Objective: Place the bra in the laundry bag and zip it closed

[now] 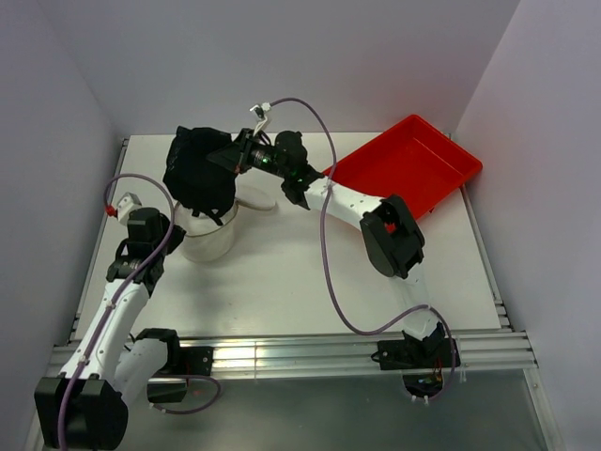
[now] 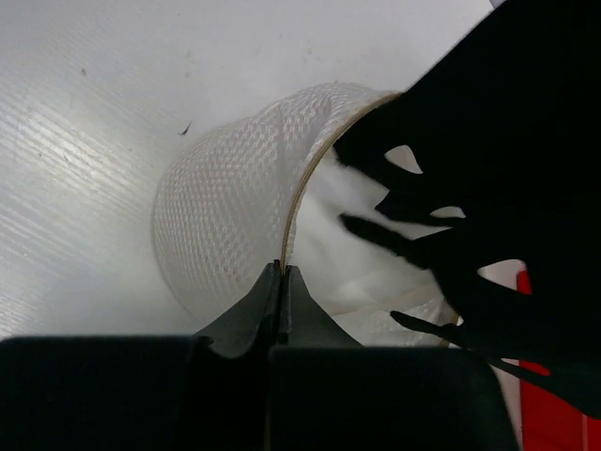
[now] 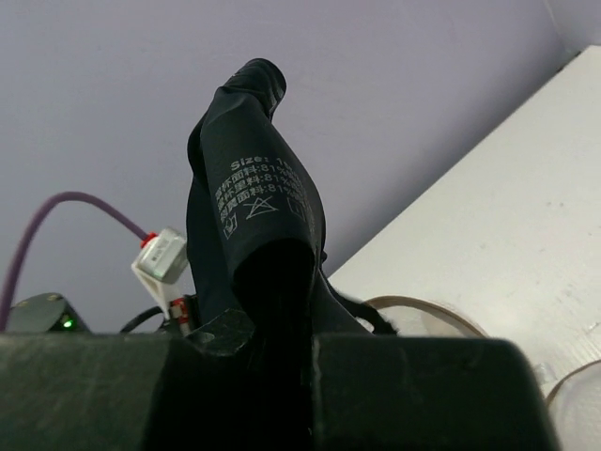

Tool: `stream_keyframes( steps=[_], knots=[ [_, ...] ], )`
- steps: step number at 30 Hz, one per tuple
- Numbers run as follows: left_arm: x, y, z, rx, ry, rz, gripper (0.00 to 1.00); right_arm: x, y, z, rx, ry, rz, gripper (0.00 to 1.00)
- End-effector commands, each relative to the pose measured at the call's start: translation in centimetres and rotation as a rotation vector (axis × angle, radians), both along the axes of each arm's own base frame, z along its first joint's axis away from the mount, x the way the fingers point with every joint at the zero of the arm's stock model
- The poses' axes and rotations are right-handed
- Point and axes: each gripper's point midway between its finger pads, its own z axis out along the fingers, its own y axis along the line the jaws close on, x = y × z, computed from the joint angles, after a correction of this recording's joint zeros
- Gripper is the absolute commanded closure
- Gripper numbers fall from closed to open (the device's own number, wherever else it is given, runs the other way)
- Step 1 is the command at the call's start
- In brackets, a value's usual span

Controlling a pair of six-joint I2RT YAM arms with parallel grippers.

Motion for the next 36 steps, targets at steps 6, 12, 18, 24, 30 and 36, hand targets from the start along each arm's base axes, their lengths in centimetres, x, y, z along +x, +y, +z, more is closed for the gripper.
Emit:
stream_keyframes(
  steps=[6,12,18,24,30,36],
  knots=[
    [0.7,-0.6,2.6,-0.039,-0.108,-0.025,1.00,-0.4,0.2,1.6,0.049,-0.124,-0.021,1.00],
    [1.6,-1.9,5.4,-0.086,-0.236,-0.079,1.00,-4.8,1.4,-4.6,-0.077,-0.116,0.037,1.00],
    [1.8,-3.1,7.4,-0.116,-0.329,-0.147,1.00,-7.2,1.2,-9.3,-0.159,-0.060,0.051,1.00],
    [3.2,-5.8,8.2,-0.187,-0.367,-0.277,1.00,-8.9,-0.7,-12.4,-0.421,-0.002,-0.007,1.00],
    [2.8,-9.8,9.6,-0.259,-0.422,-0.431,1.00,-8.9,-3.0,-12.7,-0.607,0.065,-0.095,1.00],
    [0.5,-12.3,6.8,-0.356,-0.341,-0.533,1.00,-5.8,-2.4,-10.9,-0.654,0.134,-0.227,1.00]
  ],
)
